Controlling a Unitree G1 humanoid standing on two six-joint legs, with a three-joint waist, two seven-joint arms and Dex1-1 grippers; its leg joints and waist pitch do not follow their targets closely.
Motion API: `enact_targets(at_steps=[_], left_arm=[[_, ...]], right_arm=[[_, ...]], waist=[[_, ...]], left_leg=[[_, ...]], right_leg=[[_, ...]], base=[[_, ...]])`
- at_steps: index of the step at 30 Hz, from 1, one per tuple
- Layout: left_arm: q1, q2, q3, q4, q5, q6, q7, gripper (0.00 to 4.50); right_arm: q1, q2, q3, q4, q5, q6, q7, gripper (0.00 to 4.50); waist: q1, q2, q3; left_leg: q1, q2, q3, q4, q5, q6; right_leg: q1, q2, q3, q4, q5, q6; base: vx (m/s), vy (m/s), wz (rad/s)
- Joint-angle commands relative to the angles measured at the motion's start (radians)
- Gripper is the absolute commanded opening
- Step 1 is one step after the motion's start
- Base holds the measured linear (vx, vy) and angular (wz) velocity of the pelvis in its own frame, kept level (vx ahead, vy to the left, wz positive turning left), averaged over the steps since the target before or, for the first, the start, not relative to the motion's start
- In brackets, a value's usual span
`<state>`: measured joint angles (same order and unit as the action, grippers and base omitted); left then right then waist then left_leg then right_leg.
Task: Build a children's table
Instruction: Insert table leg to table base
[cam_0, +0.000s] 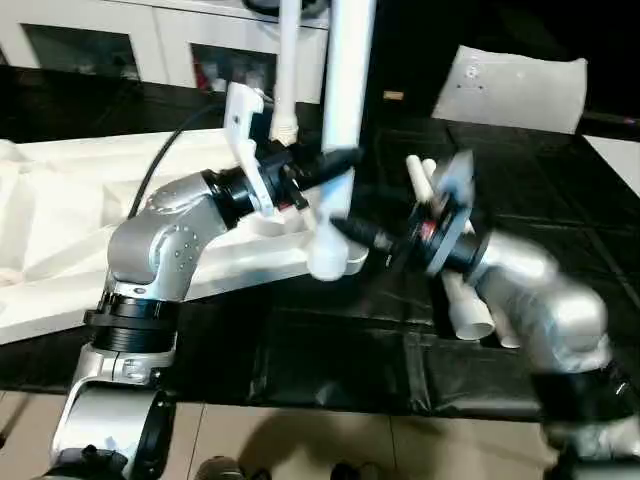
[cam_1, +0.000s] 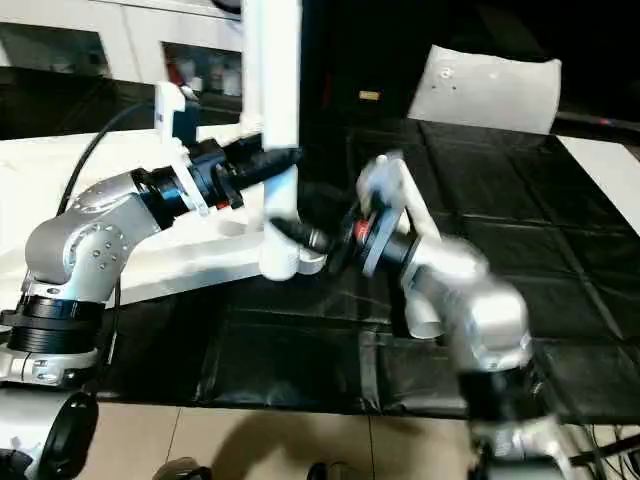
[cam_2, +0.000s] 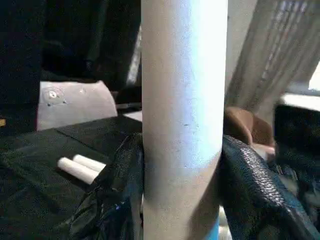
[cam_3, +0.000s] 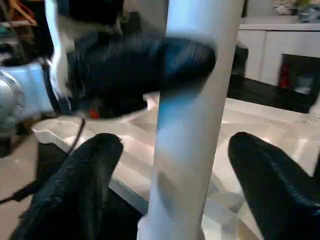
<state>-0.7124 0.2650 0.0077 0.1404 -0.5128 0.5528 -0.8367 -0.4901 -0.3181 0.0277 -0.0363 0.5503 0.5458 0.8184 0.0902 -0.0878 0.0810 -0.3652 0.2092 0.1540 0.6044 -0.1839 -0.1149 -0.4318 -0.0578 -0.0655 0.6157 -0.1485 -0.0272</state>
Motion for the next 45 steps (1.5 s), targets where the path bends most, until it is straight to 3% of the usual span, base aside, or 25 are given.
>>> enact_targets(at_steps=[1, 6, 10, 11, 13, 14, 19, 21, 36, 38, 45], left_arm=[[-0.026, 0.000, -0.019, -0.022, -0.003, 0.011, -0.021, 1.85], [-0.034, 0.011, -0.040, -0.036, -0.006, 0.018, -0.057, 1.85], [-0.042, 0.019, -0.055, -0.047, -0.013, 0.025, -0.080, 1.85], [-0.042, 0.019, -0.057, -0.052, -0.016, 0.028, -0.083, 1.85], [-0.042, 0.018, -0.058, -0.055, -0.018, 0.031, -0.086, 1.85], [-0.042, 0.018, -0.059, -0.057, -0.018, 0.032, -0.089, 1.85], [-0.042, 0.017, -0.067, -0.066, -0.022, 0.037, -0.102, 1.85], [-0.043, 0.017, -0.070, -0.069, -0.024, 0.040, -0.106, 1.85], [-0.058, 0.008, -0.110, -0.084, -0.025, 0.047, -0.151, 1.85], [-0.061, 0.010, -0.112, -0.081, -0.024, 0.045, -0.156, 1.85], [-0.072, 0.013, -0.115, -0.077, -0.023, 0.044, -0.168, 1.85]], right_arm=[[-0.014, -0.029, -0.015, -0.005, 0.017, 0.038, 0.029, 4.16], [-0.047, -0.113, 0.058, 0.020, -0.017, 0.125, 0.101, 4.46], [-0.069, -0.132, 0.093, 0.054, -0.042, 0.125, 0.121, 4.48], [-0.072, -0.130, 0.097, 0.060, -0.043, 0.123, 0.123, 4.48], [-0.076, -0.129, 0.100, 0.064, -0.043, 0.124, 0.127, 4.48], [-0.078, -0.128, 0.103, 0.068, -0.045, 0.123, 0.130, 4.19], [-0.079, -0.120, 0.118, 0.086, -0.060, 0.107, 0.136, 3.93], [-0.079, -0.117, 0.122, 0.091, -0.061, 0.104, 0.141, 3.62], [-0.083, -0.097, 0.152, 0.116, -0.066, 0.105, 0.174, 2.48], [-0.080, -0.098, 0.155, 0.115, -0.067, 0.107, 0.179, 2.15], [-0.070, -0.100, 0.164, 0.113, -0.071, 0.106, 0.190, 1.93]], waist=[[-0.002, 0.015, -0.091], [0.000, 0.007, -0.090], [-0.003, 0.004, -0.088], [-0.003, 0.000, -0.088], [-0.002, 0.003, -0.089], [-0.002, 0.000, -0.090], [-0.002, 0.002, -0.090], [-0.002, 0.002, -0.090], [-0.002, 0.000, -0.090], [-0.002, 0.001, -0.091], [-0.001, 0.002, -0.091]], left_leg=[[0.003, 0.009, 0.014, -0.061, -0.108, 0.021], [-0.003, 0.006, 0.014, -0.059, -0.112, 0.017], [-0.004, 0.005, 0.014, -0.058, -0.127, 0.012], [-0.003, 0.005, 0.015, -0.057, -0.127, 0.013], [-0.003, 0.007, 0.014, -0.057, -0.124, 0.015], [-0.004, 0.006, 0.014, -0.057, -0.120, 0.016], [-0.005, 0.006, 0.014, -0.057, -0.120, 0.016], [-0.004, 0.006, 0.014, -0.057, -0.120, 0.015], [-0.005, 0.005, 0.014, -0.056, -0.117, 0.017], [-0.005, 0.006, 0.014, -0.056, -0.117, 0.017], [-0.005, 0.006, 0.014, -0.056, -0.114, 0.015]], right_leg=[[0.077, -0.057, 0.042, -0.066, -0.240, -0.134], [0.082, -0.059, 0.039, -0.074, -0.311, -0.105], [0.075, -0.060, 0.037, -0.082, -0.387, -0.078], [0.074, -0.060, 0.037, -0.085, -0.395, -0.073], [0.073, -0.060, 0.037, -0.081, -0.386, -0.074], [0.074, -0.059, 0.036, -0.080, -0.376, -0.076], [0.073, -0.058, 0.035, -0.080, -0.371, -0.081], [0.074, -0.059, 0.036, -0.078, -0.366, -0.083], [0.075, -0.059, 0.036, -0.079, -0.369, -0.081], [0.074, -0.059, 0.036, -0.079, -0.367, -0.081], [0.075, -0.058, 0.035, -0.078, -0.363, -0.081]], base=[[0.000, 0.000, 0.00], [0.000, 0.000, 0.00], [0.000, 0.000, 0.00], [0.000, 0.000, 0.00], [0.000, 0.000, 0.00], [0.000, 0.000, 0.00], [0.000, 0.000, 0.00], [0.000, 0.000, 0.00], [0.000, 0.000, 0.00], [0.000, 0.000, 0.00], [0.000, 0.000, 0.00]])
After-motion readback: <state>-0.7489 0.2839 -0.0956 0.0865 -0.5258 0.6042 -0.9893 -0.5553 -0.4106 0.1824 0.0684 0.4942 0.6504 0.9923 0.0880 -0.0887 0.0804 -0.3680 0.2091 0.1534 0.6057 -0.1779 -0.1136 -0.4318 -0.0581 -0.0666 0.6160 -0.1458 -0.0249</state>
